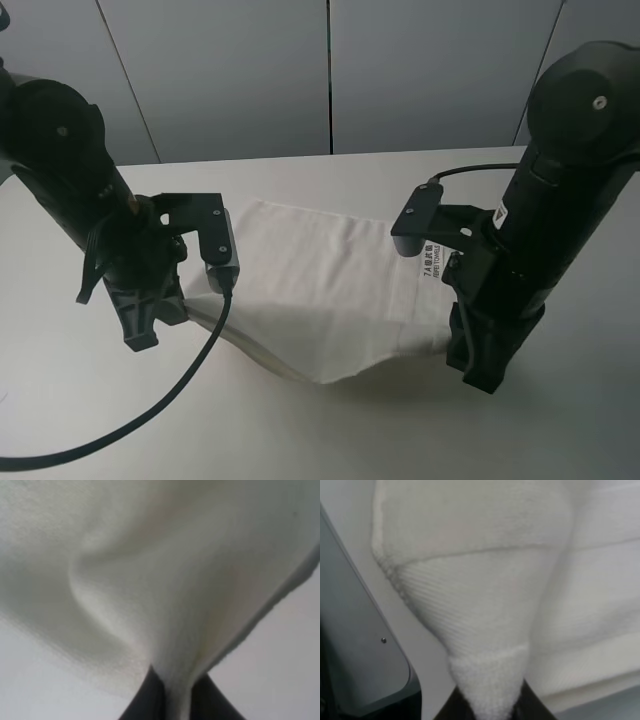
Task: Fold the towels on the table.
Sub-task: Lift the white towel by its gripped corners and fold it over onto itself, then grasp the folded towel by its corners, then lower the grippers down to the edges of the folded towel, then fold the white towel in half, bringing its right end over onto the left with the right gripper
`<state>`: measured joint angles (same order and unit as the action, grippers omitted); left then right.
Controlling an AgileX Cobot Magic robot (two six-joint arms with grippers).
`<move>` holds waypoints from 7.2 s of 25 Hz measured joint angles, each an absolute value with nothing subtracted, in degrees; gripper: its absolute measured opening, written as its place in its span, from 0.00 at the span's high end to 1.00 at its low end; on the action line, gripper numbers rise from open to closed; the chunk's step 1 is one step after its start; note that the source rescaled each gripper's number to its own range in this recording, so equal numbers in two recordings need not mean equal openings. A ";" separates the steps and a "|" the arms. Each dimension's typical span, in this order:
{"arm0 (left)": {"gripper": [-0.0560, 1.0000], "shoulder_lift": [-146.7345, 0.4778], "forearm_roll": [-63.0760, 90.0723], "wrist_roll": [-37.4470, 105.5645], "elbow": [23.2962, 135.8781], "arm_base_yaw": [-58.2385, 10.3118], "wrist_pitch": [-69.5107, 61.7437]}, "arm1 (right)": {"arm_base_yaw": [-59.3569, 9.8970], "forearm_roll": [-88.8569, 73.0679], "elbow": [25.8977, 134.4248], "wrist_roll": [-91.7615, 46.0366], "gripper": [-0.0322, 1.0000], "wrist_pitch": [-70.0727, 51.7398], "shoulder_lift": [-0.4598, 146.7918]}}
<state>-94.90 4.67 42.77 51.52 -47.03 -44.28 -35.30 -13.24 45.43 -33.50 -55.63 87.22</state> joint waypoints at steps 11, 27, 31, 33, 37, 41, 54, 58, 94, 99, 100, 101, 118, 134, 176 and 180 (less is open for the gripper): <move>0.94 -89.76 4.67 19.13 51.52 -47.03 -37.36 | -35.30 -4.13 45.43 -12.77 0.97 -53.10 83.78; 0.95 -87.82 -16.31 -21.22 51.52 -47.03 -30.43 | -35.30 6.25 45.43 20.49 0.97 -41.23 83.26; 0.95 -87.82 -16.93 -23.38 51.52 -47.03 -29.72 | -35.30 9.41 45.43 25.49 0.97 -39.07 83.26; 0.95 -87.82 -17.87 -24.62 51.52 -47.03 -28.47 | -35.30 11.57 45.43 27.59 0.97 -38.55 83.26; 0.95 -87.82 -19.51 -27.91 51.52 -46.16 -26.31 | -35.30 16.60 45.43 32.43 0.97 -37.26 83.26; 0.95 -88.40 -19.51 -28.53 51.52 -43.43 -24.68 | -35.40 20.53 45.43 36.13 0.97 -34.39 83.26; 0.05 -90.17 -22.18 -31.33 51.52 -41.54 -19.83 | -35.49 33.77 45.43 47.97 0.06 -30.40 83.96; 0.02 -90.17 -25.29 -34.26 51.52 -41.21 -19.83 | -35.49 35.58 45.43 51.77 0.00 -31.32 84.27; 0.01 -125.25 0.00 -2.87 89.28 -32.07 -48.83 | -25.14 5.00 59.32 26.29 0.00 -44.84 103.99; 0.01 -128.67 0.00 -2.87 89.31 -32.07 -48.83 | -24.46 2.86 59.46 25.64 0.00 -43.69 106.33; 0.01 -128.87 0.00 -2.87 89.41 -32.07 -48.83 | -24.02 1.91 59.46 25.37 0.00 -43.45 106.57; 0.01 -129.15 0.00 -2.87 89.81 -32.07 -48.95 | -23.68 1.32 59.46 24.80 0.00 -43.45 106.70; 0.01 -129.34 0.00 -2.87 89.92 -32.07 -49.18 | -21.89 -2.14 62.64 24.17 0.00 -42.18 115.41; 0.01 -129.34 0.00 -2.87 89.92 -32.07 -50.00 | -21.89 -2.96 63.75 23.16 0.33 -40.42 118.10; 0.01 -129.34 0.00 -2.65 89.92 -32.07 -51.22 | -21.89 -75.05 63.19 -29.03 0.95 -42.44 104.05; 0.01 -129.34 0.00 -2.65 89.92 -32.07 -51.22 | -22.14 -84.67 63.19 -35.97 0.95 -43.25 104.05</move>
<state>-129.34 0.00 -2.65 89.92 -32.07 -51.22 -22.14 -84.67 63.19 -35.97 -43.25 104.05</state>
